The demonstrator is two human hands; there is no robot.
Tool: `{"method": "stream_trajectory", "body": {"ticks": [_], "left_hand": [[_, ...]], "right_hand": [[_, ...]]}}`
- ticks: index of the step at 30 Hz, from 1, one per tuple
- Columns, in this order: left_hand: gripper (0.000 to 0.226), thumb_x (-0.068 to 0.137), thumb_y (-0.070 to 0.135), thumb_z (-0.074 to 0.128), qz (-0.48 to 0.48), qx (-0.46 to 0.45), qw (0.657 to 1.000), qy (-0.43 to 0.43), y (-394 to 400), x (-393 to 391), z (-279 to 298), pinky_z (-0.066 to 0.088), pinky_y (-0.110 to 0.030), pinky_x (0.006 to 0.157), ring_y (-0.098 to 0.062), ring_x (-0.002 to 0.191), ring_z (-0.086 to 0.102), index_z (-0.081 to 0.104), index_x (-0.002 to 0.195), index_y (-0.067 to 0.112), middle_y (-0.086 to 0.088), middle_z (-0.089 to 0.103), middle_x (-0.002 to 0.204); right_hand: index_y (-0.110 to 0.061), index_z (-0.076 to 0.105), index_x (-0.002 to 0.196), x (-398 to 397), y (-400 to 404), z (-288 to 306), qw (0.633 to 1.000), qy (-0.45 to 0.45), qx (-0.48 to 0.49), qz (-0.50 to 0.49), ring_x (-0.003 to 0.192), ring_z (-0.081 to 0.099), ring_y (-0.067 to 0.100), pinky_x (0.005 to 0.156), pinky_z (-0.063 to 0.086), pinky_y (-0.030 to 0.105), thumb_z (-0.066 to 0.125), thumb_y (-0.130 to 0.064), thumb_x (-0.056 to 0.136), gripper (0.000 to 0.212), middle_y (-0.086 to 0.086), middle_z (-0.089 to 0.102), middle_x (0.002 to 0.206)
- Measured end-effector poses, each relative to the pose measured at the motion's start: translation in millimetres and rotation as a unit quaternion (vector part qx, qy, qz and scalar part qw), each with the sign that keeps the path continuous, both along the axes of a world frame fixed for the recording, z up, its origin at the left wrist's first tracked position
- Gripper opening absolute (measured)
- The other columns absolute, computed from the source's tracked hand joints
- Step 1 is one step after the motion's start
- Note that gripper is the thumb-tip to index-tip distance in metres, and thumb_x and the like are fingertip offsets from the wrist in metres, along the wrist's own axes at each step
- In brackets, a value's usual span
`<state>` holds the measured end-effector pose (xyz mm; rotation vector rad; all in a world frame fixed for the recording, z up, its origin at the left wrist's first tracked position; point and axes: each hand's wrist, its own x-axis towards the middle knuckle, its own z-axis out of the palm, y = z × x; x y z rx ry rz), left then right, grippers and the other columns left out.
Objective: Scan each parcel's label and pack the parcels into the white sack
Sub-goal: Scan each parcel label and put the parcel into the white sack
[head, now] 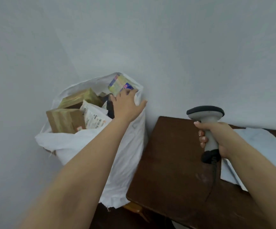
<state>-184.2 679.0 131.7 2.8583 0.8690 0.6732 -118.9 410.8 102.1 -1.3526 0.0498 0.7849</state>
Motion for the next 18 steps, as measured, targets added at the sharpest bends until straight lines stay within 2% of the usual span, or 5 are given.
{"method": "stream_trajectory", "body": {"ticks": [4, 7, 11, 14, 18], "left_hand": [[0.058, 0.087, 0.055, 0.057, -0.127, -0.037, 0.991, 0.020, -85.4, 67.2, -41.1, 0.018, -0.047, 0.112, -0.024, 0.130, 0.043, 0.051, 0.138, 0.027, -0.002, 0.047, 0.139], [0.061, 0.087, 0.057, 0.055, -0.192, -0.071, 0.975, 0.084, -156.4, 103.1, -82.9, 0.017, -0.051, 0.114, -0.026, 0.131, 0.041, 0.047, 0.140, 0.028, -0.002, 0.043, 0.142], [0.070, 0.086, 0.057, 0.058, -0.249, -0.131, 0.941, 0.188, -243.6, 133.4, -139.3, 0.008, -0.058, 0.116, -0.028, 0.138, 0.032, 0.039, 0.146, 0.026, -0.003, 0.035, 0.149], [0.077, 0.085, 0.057, 0.061, -0.273, -0.160, 0.917, 0.243, -299.7, 147.6, -175.3, 0.015, -0.055, 0.116, -0.029, 0.140, 0.030, 0.034, 0.149, 0.024, -0.005, 0.031, 0.152], [0.098, 0.081, 0.057, 0.068, -0.287, -0.198, 0.865, 0.361, -356.2, 155.4, -215.5, 0.017, -0.057, 0.117, -0.037, 0.148, -0.001, 0.010, 0.155, 0.030, -0.006, 0.000, 0.163]], "right_hand": [[-0.009, 0.056, 0.097, 25.6, -69.1, -16.2, 0.998, 0.013, -0.012, -0.065, 0.034, 0.038, 0.009, 0.036, 0.037, 0.020, 0.063, -0.011, 0.094, 0.008, 0.003, 0.043, 0.058], [-0.010, 0.055, 0.096, 47.7, -130.2, -32.2, 0.992, 0.047, -0.033, -0.116, 0.033, 0.038, 0.009, 0.035, 0.037, 0.018, 0.061, -0.012, 0.095, 0.007, 0.003, 0.043, 0.057], [-0.008, 0.055, 0.094, 76.0, -203.7, -55.2, 0.980, 0.072, -0.064, -0.174, 0.031, 0.038, 0.009, 0.034, 0.037, 0.019, 0.060, -0.010, 0.096, 0.006, 0.004, 0.042, 0.057], [-0.005, 0.056, 0.096, 92.5, -242.9, -73.2, 0.973, 0.095, -0.082, -0.192, 0.032, 0.038, 0.011, 0.036, 0.037, 0.021, 0.061, -0.010, 0.095, 0.007, 0.005, 0.043, 0.056], [-0.001, 0.057, 0.097, 107.6, -276.8, -92.5, 0.967, 0.111, -0.106, -0.201, 0.034, 0.039, 0.013, 0.038, 0.037, 0.025, 0.062, -0.007, 0.094, 0.008, 0.006, 0.043, 0.056]]}}
